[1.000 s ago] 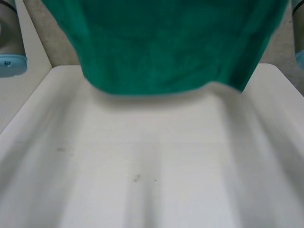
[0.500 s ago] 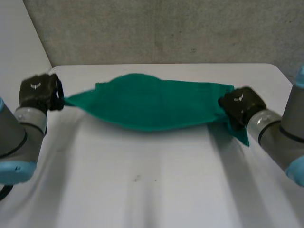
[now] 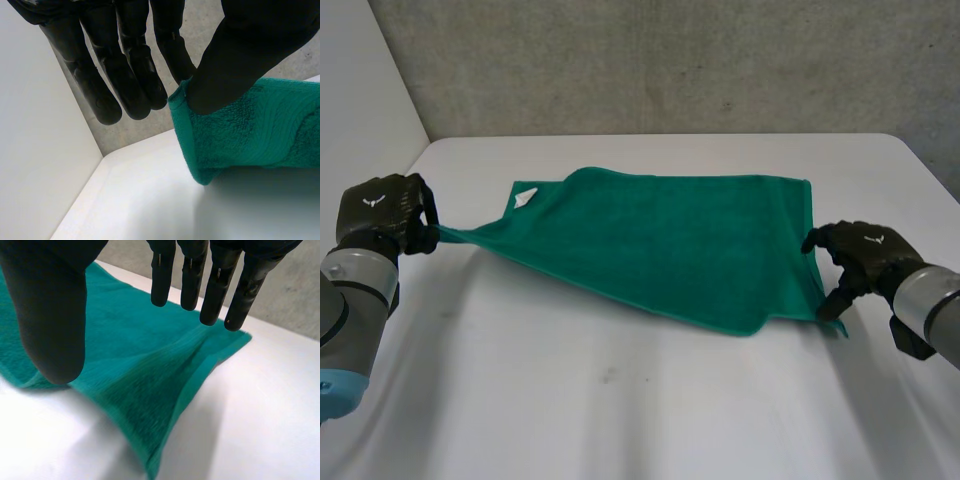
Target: Fold the towel.
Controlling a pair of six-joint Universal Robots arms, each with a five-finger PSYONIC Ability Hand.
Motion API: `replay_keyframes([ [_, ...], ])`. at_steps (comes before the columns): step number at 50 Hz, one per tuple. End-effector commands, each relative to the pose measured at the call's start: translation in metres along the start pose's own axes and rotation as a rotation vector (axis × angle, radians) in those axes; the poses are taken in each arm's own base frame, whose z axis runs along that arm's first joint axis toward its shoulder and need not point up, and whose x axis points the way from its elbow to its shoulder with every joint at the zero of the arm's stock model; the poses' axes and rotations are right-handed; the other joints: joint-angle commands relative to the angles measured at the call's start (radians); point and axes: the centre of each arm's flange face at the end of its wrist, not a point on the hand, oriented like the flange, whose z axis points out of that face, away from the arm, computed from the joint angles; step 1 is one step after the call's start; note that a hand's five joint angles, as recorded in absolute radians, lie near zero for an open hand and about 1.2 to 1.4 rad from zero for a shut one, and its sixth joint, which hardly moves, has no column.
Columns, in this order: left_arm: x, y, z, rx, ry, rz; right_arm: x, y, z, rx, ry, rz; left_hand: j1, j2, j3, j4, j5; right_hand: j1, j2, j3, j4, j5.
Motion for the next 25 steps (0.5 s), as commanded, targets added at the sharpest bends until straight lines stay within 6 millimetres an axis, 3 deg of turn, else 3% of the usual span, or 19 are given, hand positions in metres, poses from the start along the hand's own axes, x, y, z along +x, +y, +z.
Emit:
replay_keyframes([
  [1, 0.001, 0.001, -0.001, -0.003, 0.004, 0.000, 0.010, 0.026, -0.001, -0.018, -0.010, -0.040, 0.276, 0.200, 0.203, 0.200, 0.245, 0.101, 0.046, 0.051, 0.065, 0.063],
  [13, 0.004, 0.001, -0.002, -0.005, 0.012, 0.000, 0.018, 0.053, 0.029, -0.049, -0.004, -0.086, 0.276, 0.200, 0.203, 0.200, 0.245, 0.209, 0.154, 0.160, 0.174, 0.171],
  [17, 0.002, 0.002, -0.001, -0.006, 0.004, 0.000, 0.022, 0.053, 0.040, -0.032, 0.006, -0.087, 0.276, 0.200, 0.203, 0.200, 0.245, 0.631, 0.576, 0.581, 0.595, 0.593],
  [18, 0.002, 0.002, -0.001, -0.006, 0.004, -0.002, 0.022, 0.053, 0.040, -0.032, 0.006, -0.087, 0.276, 0.200, 0.203, 0.200, 0.245, 0.632, 0.577, 0.583, 0.597, 0.594],
  [19, 0.002, 0.002, -0.001, -0.006, 0.004, -0.002, 0.026, 0.049, 0.043, -0.002, 0.022, -0.088, 0.276, 0.200, 0.203, 0.200, 0.245, 1.004, 0.949, 0.955, 0.969, 0.966],
  [25, 0.001, -0.001, -0.005, -0.017, 0.003, 0.008, 0.039, 0.033, 0.048, 0.052, 0.095, -0.125, 0.276, 0.200, 0.203, 0.200, 0.245, 1.025, 0.970, 0.975, 0.989, 0.987],
])
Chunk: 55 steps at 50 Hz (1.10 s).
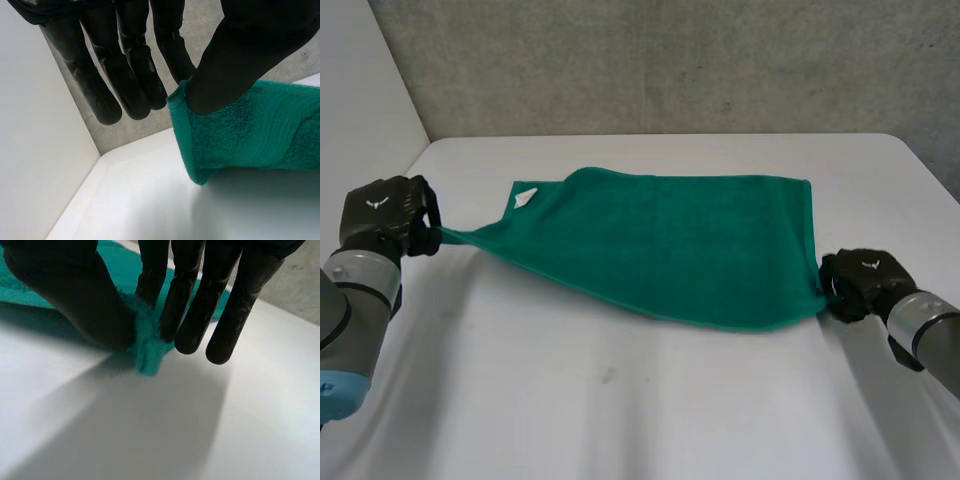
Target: Fold the towel.
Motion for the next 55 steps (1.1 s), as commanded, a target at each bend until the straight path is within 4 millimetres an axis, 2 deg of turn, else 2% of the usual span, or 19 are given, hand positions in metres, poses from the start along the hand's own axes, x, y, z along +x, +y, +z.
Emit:
replay_keyframes([
  [1, -0.001, -0.003, -0.006, -0.019, 0.000, 0.013, 0.014, -0.016, 0.005, 0.052, 0.077, -0.028, 0.276, 0.199, 0.203, 0.200, 0.245, 0.416, 0.235, 0.243, 0.242, 0.268],
  [3, -0.001, -0.004, -0.009, -0.027, 0.000, 0.017, 0.016, -0.020, 0.003, 0.056, 0.083, -0.031, 0.276, 0.199, 0.203, 0.200, 0.245, 0.416, 0.235, 0.243, 0.242, 0.268],
  [6, -0.004, -0.012, -0.026, -0.079, 0.003, 0.051, 0.014, -0.046, -0.024, 0.053, 0.084, -0.098, 0.276, 0.199, 0.203, 0.200, 0.245, 0.416, 0.235, 0.243, 0.242, 0.268],
  [8, -0.005, -0.016, -0.039, -0.124, 0.008, 0.104, 0.012, -0.049, -0.030, 0.039, 0.072, -0.123, 0.276, 0.199, 0.203, 0.200, 0.245, 0.416, 0.235, 0.243, 0.242, 0.268],
  [10, -0.007, -0.016, -0.050, -0.166, 0.010, 0.151, 0.007, -0.055, -0.054, -0.039, 0.044, -0.254, 0.276, 0.199, 0.203, 0.200, 0.245, 0.416, 0.235, 0.243, 0.242, 0.268],
  [14, -0.012, -0.017, -0.081, -0.251, 0.032, 0.309, -0.002, -0.043, -0.089, -0.225, -0.035, -0.514, 0.276, 0.199, 0.203, 0.200, 0.245, 0.416, 0.235, 0.243, 0.242, 0.268],
  [16, -0.010, -0.014, -0.095, -0.284, 0.066, 0.375, -0.003, -0.040, -0.095, -0.261, -0.050, -0.555, 0.276, 0.199, 0.203, 0.200, 0.245, 0.416, 0.235, 0.243, 0.242, 0.268],
  [17, -0.008, -0.013, -0.106, -0.304, 0.112, 0.429, -0.006, -0.034, -0.108, -0.341, -0.094, -0.646, 0.276, 0.199, 0.203, 0.200, 0.245, 0.416, 0.235, 0.243, 0.242, 0.268],
  [20, -0.001, -0.011, -0.119, -0.311, 0.194, 0.467, -0.005, -0.035, -0.113, -0.361, -0.090, -0.673, 0.276, 0.199, 0.203, 0.200, 0.245, 0.416, 0.235, 0.243, 0.242, 0.268],
  [24, 0.002, -0.013, -0.117, -0.284, 0.225, 0.455, -0.001, -0.046, -0.105, -0.301, -0.040, -0.676, 0.276, 0.199, 0.203, 0.200, 0.245, 0.416, 0.235, 0.243, 0.242, 0.268],
  [28, 0.001, -0.018, -0.093, -0.218, 0.197, 0.444, 0.009, -0.061, -0.089, -0.204, 0.046, -0.638, 0.276, 0.199, 0.203, 0.200, 0.245, 0.416, 0.235, 0.243, 0.242, 0.268],
  [33, 0.008, -0.020, -0.056, -0.149, 0.186, 0.426, 0.021, -0.068, -0.048, -0.122, 0.103, -0.562, 0.276, 0.199, 0.203, 0.200, 0.245, 0.416, 0.235, 0.243, 0.242, 0.268],
  [34, 0.008, -0.019, -0.043, -0.140, 0.163, 0.409, 0.022, -0.069, -0.042, -0.114, 0.104, -0.556, 0.276, 0.199, 0.203, 0.200, 0.245, 0.416, 0.235, 0.243, 0.242, 0.268],
  [39, 0.007, -0.012, -0.005, -0.140, 0.083, 0.362, 0.025, -0.075, -0.008, -0.074, 0.130, -0.545, 0.276, 0.199, 0.203, 0.200, 0.245, 0.416, 0.235, 0.243, 0.242, 0.268],
  [43, 0.025, 0.001, 0.029, -0.147, 0.049, 0.367, 0.025, -0.076, 0.025, -0.057, 0.165, -0.562, 0.276, 0.199, 0.203, 0.200, 0.245, 0.416, 0.235, 0.243, 0.242, 0.268],
  [45, 0.029, 0.009, 0.047, -0.150, 0.027, 0.371, 0.024, -0.076, 0.031, -0.053, 0.169, -0.567, 0.276, 0.199, 0.203, 0.200, 0.245, 0.416, 0.235, 0.243, 0.242, 0.268],
  [49, 0.038, 0.021, 0.071, -0.144, 0.025, 0.370, 0.025, -0.075, 0.069, -0.022, 0.189, -0.580, 0.276, 0.199, 0.203, 0.200, 0.245, 0.416, 0.235, 0.243, 0.242, 0.268],
  [53, 0.048, 0.030, 0.089, -0.112, 0.034, 0.363, 0.023, -0.074, 0.091, 0.008, 0.194, -0.589, 0.276, 0.199, 0.203, 0.200, 0.245, 0.416, 0.235, 0.243, 0.242, 0.268],
  [55, 0.053, 0.031, 0.095, -0.086, 0.034, 0.361, 0.022, -0.074, 0.095, 0.018, 0.198, -0.590, 0.276, 0.199, 0.203, 0.200, 0.245, 0.416, 0.235, 0.243, 0.242, 0.268],
])
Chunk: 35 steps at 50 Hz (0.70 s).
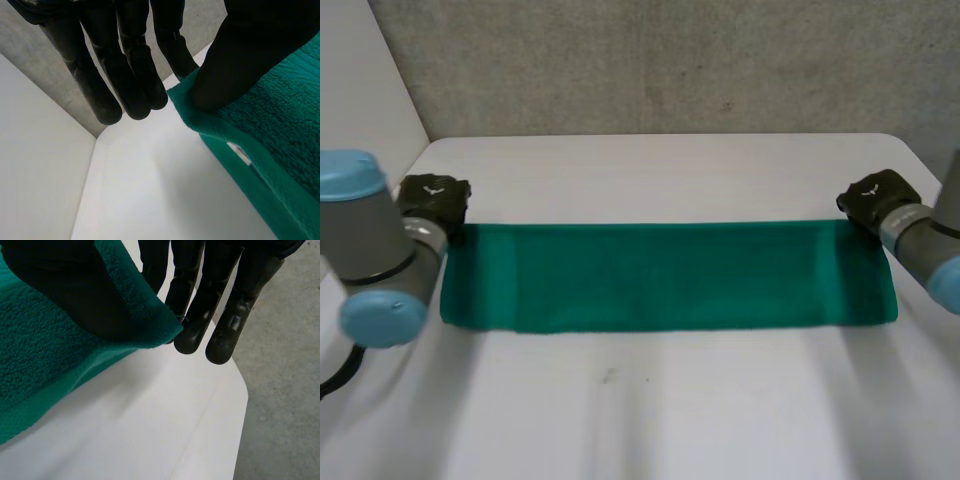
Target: Fold the towel.
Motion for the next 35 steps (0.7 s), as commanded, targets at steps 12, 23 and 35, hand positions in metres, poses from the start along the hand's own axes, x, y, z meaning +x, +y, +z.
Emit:
replay_keyframes([
  [12, 0.038, 0.004, 0.043, 0.161, -0.009, -0.004, -0.006, -0.013, 0.054, 0.116, 0.148, 0.075, -0.915, -0.992, -0.989, -0.991, -0.946, -0.808, -1.004, -1.005, -1.018, -0.989],
  [23, 0.041, -0.010, 0.005, 0.164, 0.031, -0.004, 0.019, -0.032, 0.008, 0.118, 0.167, 0.214, -0.930, -1.007, -1.004, -1.006, -0.961, -0.808, -1.004, -1.005, -1.018, -0.989],
  [35, 0.029, -0.013, -0.038, 0.144, 0.043, -0.008, -0.017, -0.010, -0.059, 0.035, -0.076, 0.281, -0.933, -1.010, -1.007, -1.009, -0.964, -0.698, -0.894, -0.895, -0.909, -0.880],
])
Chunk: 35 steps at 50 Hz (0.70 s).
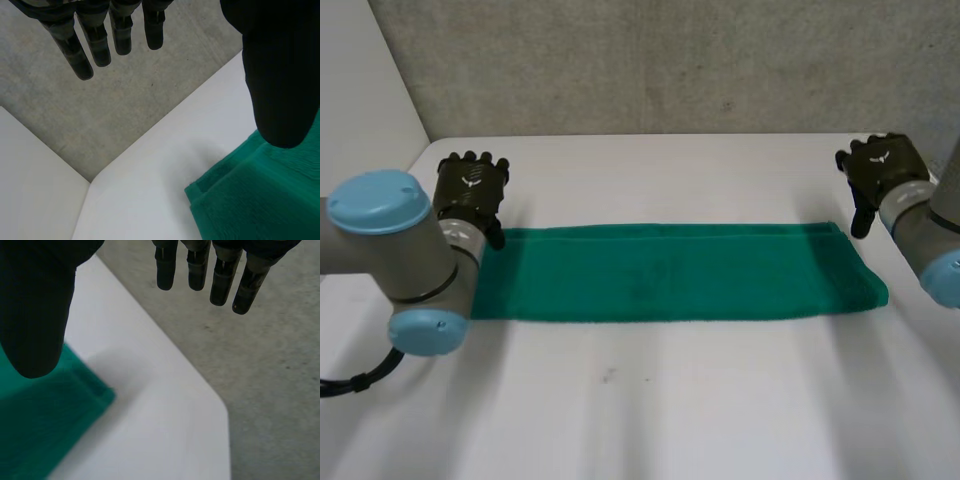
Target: Fold the towel.
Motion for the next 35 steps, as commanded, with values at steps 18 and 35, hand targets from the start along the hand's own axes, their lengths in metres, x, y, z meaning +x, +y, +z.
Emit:
replay_keyframes([
  [18, 0.004, 0.012, -0.040, -0.041, 0.033, 0.003, -0.020, 0.080, -0.024, -0.189, -0.192, 0.141, -0.032, -0.033, -0.046, -0.037, -0.042, 0.465, 0.446, 0.455, 0.436, 0.430],
  [35, 0.004, 0.013, -0.042, -0.047, 0.034, 0.004, 0.019, 0.109, -0.007, -0.255, -0.051, 0.155, -0.032, -0.033, -0.046, -0.037, -0.042, 1.195, 1.176, 1.185, 1.166, 1.160],
])
